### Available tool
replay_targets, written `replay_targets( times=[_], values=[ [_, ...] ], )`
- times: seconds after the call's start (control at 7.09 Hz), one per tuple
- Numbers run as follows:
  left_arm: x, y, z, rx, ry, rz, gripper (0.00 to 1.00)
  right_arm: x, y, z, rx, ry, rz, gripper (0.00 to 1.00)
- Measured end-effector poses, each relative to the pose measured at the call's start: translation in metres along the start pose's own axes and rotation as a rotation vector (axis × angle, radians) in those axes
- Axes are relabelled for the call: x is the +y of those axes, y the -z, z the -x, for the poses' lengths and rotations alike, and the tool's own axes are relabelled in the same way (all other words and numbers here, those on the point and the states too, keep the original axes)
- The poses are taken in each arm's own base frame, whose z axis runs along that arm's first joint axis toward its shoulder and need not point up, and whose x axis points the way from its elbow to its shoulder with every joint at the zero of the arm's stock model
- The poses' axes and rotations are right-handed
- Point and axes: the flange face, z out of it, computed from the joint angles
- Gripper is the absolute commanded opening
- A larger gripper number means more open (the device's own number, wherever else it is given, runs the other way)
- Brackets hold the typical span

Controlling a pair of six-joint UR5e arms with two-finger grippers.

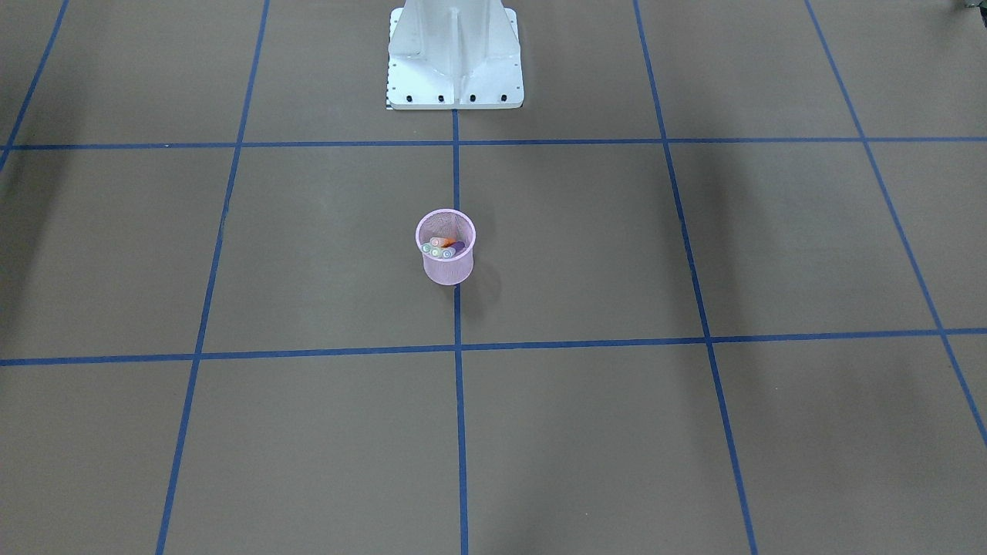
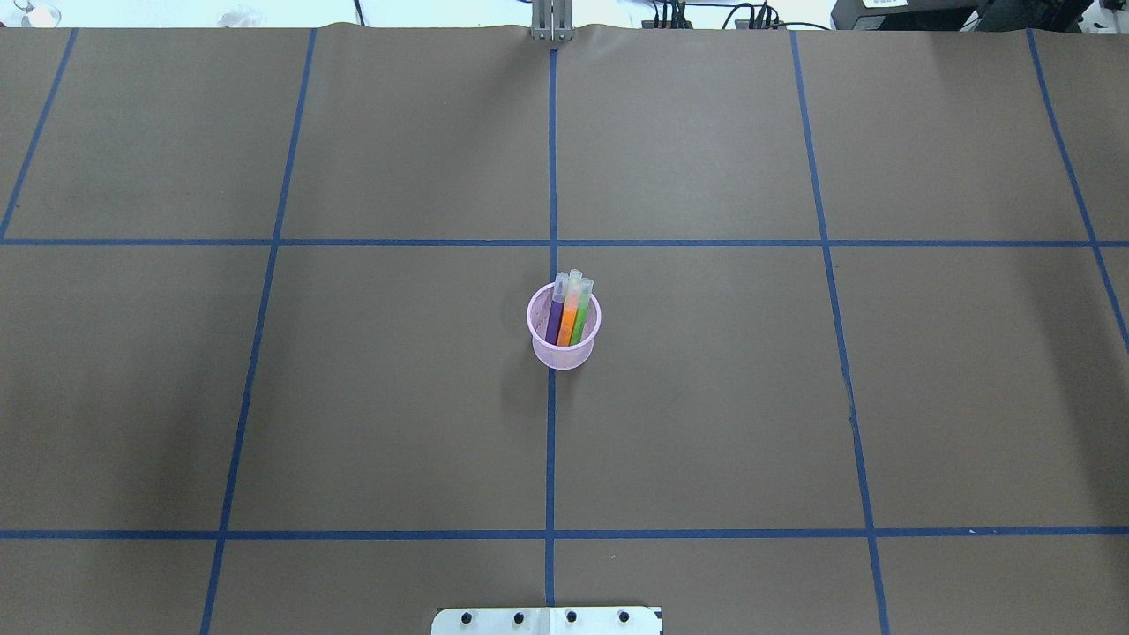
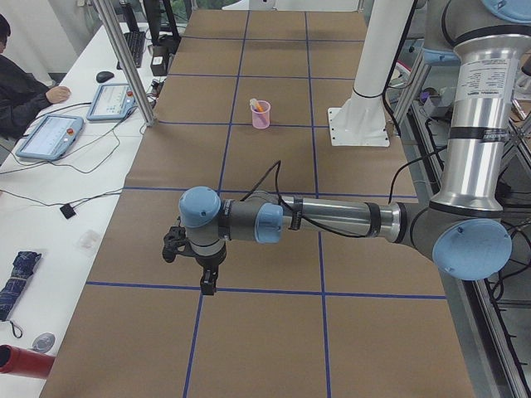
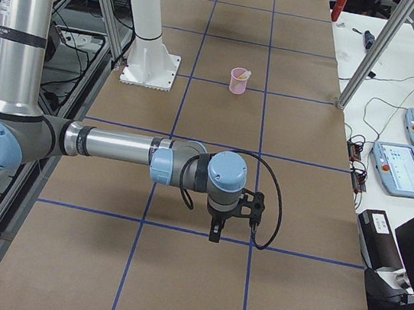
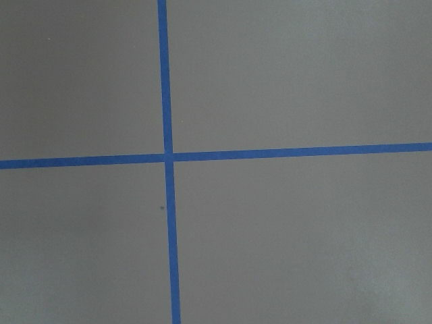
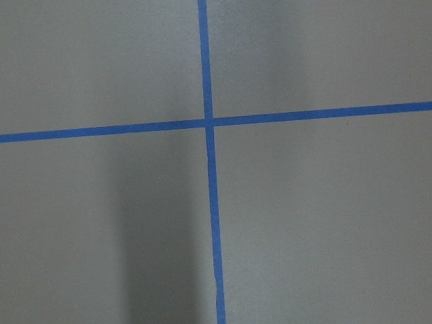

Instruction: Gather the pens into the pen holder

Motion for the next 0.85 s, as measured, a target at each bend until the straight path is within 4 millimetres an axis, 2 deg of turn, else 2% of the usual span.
replay_targets(
  times=[0.85],
  values=[
    [0.0004,-0.0047,0.0033,0.0,0.007,0.009,1.0,-0.0018,0.0014,0.0015,0.0,0.004,-0.004,0.99]
  ],
)
